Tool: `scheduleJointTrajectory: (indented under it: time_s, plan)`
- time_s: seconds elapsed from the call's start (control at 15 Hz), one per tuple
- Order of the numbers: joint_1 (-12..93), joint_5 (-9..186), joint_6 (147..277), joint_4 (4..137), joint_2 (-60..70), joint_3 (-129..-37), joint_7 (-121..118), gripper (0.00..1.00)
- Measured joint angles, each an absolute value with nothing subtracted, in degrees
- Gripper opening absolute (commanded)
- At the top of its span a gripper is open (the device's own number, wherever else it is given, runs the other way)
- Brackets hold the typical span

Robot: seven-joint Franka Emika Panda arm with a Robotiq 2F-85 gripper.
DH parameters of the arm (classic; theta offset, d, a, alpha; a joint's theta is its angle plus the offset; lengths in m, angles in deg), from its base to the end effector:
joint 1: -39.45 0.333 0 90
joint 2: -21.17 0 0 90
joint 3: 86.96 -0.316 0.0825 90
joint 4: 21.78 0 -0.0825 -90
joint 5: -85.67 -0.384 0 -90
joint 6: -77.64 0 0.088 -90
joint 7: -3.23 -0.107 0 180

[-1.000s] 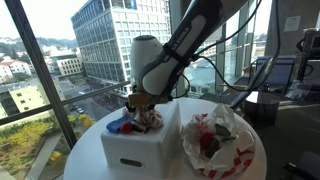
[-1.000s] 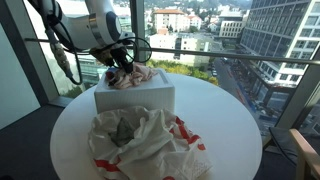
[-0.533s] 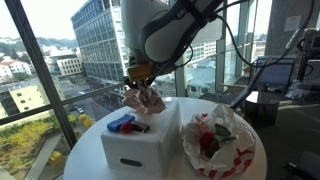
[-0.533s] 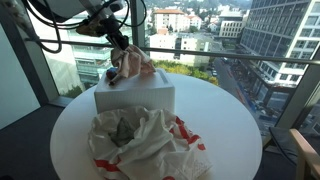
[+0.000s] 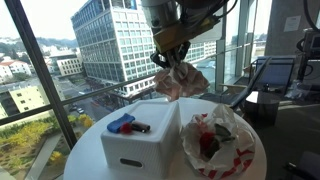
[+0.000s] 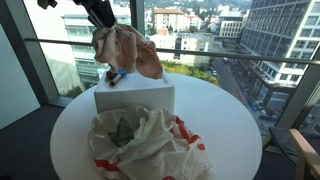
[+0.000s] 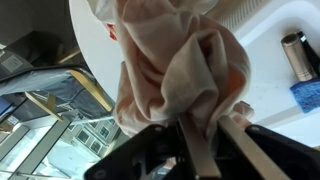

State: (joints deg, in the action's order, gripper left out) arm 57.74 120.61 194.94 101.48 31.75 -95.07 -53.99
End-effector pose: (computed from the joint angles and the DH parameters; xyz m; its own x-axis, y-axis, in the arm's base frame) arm 0.4690 0.2012 0.4962 0.8726 -0.1663 0.4593 -0.3290 -0.8951 0.3009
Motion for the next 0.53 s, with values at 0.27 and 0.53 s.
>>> scheduleJointTrajectory:
  time_s: [0.27, 0.53]
  plan:
    - [56.51, 108.56, 192.40, 108.53, 38.98, -96.97, -49.72, 0.05]
    - [53.53, 98.23, 192.53, 113.78, 39.45, -96.75, -43.65, 0.05]
